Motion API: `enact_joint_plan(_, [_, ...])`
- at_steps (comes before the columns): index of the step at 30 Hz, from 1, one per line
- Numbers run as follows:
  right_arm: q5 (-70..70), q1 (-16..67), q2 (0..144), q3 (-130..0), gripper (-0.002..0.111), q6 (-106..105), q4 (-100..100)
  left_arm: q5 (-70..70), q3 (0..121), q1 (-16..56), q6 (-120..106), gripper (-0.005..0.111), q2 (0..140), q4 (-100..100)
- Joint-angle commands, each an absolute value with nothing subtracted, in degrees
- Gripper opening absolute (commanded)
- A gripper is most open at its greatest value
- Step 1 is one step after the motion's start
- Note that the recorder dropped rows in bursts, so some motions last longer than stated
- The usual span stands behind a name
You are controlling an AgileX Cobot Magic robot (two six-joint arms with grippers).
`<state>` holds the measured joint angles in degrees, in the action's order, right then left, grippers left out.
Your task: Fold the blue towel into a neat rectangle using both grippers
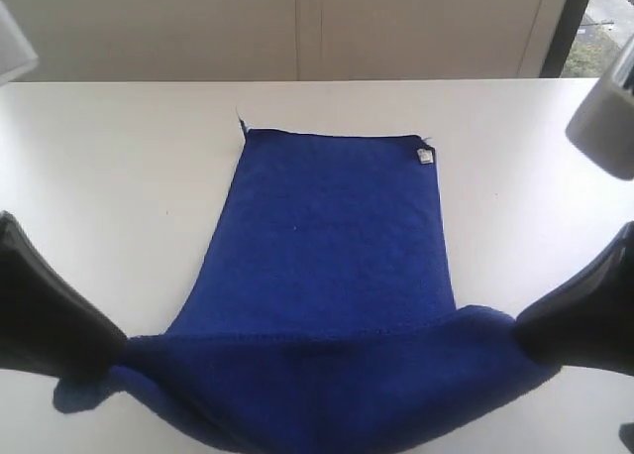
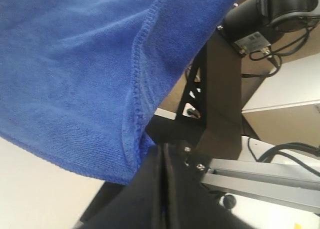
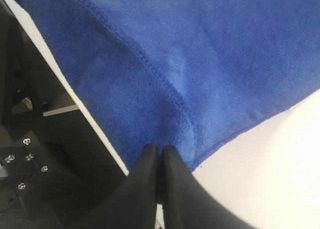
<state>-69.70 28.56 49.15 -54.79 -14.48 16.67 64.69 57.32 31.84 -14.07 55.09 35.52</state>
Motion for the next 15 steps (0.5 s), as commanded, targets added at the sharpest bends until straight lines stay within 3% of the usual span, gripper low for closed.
enact_joint_plan(1, [-69.96, 28.61, 48.73, -54.6, 0.0, -12.76, 14.65, 68.66, 55.82, 32.11, -12.96, 0.0, 54.68, 39.88])
enact_joint_plan(15, [-69.96, 28.61, 48.96, -54.6, 0.0, -11.5, 7.29, 66.73, 55.82, 32.11, -10.47, 0.0, 54.79, 35.68])
